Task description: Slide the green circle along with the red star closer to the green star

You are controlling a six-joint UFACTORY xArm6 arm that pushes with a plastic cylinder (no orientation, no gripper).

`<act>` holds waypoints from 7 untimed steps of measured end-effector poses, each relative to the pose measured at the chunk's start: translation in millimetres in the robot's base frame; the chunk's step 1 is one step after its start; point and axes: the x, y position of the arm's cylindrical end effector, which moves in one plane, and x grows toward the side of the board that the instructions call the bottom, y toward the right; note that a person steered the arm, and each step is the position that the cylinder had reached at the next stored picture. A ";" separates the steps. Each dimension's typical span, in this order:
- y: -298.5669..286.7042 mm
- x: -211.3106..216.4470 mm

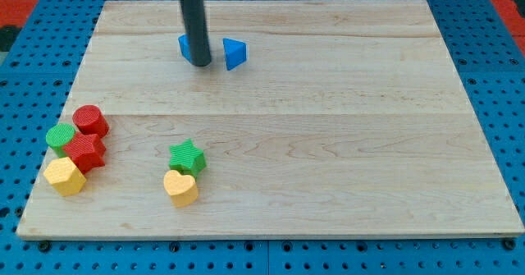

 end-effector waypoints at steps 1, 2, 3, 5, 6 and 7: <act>-9.9 34.8; -30.6 27.0; -118.9 -2.6; -192.2 30.7; -192.2 74.6; -192.7 81.6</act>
